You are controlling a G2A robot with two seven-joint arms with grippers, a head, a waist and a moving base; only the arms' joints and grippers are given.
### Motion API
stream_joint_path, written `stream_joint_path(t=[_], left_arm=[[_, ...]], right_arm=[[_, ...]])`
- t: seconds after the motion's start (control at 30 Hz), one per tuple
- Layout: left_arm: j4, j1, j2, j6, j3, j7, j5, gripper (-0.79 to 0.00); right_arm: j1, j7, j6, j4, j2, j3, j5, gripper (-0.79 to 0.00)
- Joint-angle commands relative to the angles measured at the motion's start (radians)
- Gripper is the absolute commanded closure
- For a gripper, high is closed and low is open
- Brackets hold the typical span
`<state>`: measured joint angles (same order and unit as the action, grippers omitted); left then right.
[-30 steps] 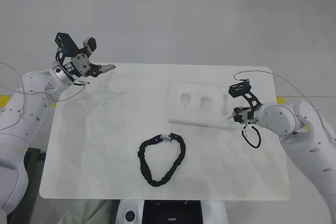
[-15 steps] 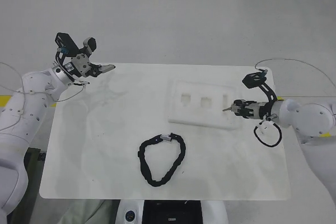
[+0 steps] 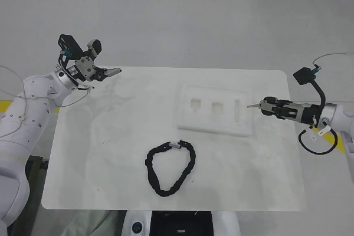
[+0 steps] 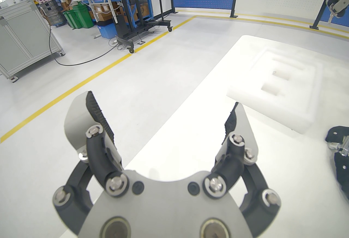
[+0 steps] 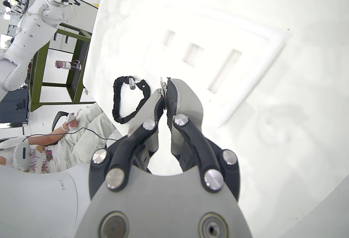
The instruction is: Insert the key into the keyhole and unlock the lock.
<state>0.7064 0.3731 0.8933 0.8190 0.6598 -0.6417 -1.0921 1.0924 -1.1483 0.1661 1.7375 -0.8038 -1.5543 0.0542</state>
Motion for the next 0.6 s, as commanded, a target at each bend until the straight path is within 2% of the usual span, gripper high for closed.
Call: stream_joint_path(t=[0.0,0.2,0.27,0.4,0.47,0.57], left_arm=[[0.0,0.0,0.0,0.0,0.0,0.0,0.0,-0.785],[0.0,0.0,0.0,0.0,0.0,0.0,0.0,-0.785],[0.055,0.004,-0.002,-0.001,0.001,0.032,-0.025,-0.785],[0.152,0.028,-0.014,0.105,0.009,0.071,-0.055,-0.785],[0.204,0.066,-0.017,0.186,0.015,0.032,-0.015,-0.785],[0.288,0.111,-0.027,0.193,0.002,0.056,-0.056,-0.785]], right_arm=[[0.001,0.004,0.0,0.0,0.0,0.0,0.001,0.0],[0.001,0.004,0.0,0.0,0.0,0.0,0.001,0.0],[0.001,0.004,0.0,0.0,0.0,0.0,0.001,0.0],[0.001,0.004,0.0,0.0,0.0,0.0,0.001,0.0],[0.001,0.004,0.0,0.0,0.0,0.0,0.001,0.0],[0.001,0.004,0.0,0.0,0.0,0.0,0.001,0.0]])
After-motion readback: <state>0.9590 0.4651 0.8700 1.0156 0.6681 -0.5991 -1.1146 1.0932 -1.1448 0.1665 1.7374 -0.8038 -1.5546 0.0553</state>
